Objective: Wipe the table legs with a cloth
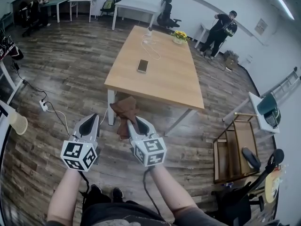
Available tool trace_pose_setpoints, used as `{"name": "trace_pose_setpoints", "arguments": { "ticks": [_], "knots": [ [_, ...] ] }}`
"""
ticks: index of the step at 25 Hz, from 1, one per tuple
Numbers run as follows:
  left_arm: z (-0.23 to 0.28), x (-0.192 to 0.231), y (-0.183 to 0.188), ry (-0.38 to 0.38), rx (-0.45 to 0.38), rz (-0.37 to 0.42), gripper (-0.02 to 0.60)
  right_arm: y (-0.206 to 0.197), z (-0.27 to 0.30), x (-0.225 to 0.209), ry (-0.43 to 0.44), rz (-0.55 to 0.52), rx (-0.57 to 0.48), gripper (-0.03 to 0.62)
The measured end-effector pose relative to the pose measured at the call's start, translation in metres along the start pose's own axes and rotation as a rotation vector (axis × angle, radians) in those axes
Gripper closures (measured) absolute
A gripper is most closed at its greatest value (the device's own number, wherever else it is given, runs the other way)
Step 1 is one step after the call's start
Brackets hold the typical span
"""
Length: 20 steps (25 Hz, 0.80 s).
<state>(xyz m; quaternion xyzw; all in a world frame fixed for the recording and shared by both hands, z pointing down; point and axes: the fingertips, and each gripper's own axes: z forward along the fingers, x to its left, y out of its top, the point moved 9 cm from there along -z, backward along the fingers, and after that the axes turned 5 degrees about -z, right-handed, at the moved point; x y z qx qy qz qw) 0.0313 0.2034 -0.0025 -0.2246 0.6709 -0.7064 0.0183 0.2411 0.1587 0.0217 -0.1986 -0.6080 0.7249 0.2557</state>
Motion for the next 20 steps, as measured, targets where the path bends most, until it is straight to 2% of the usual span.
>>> {"name": "trace_pose_setpoints", "arguments": {
  "ticks": [14,20],
  "knots": [
    [-0.014,0.018,-0.003,0.062,0.010,-0.024,0.561,-0.008,0.007,0.015,0.032,-0.002,0.035,0.526],
    [-0.013,0.024,0.000,0.056,0.019,-0.006,0.562,-0.012,0.013,0.015,0.039,-0.024,0.054,0.526]
  ]
}}
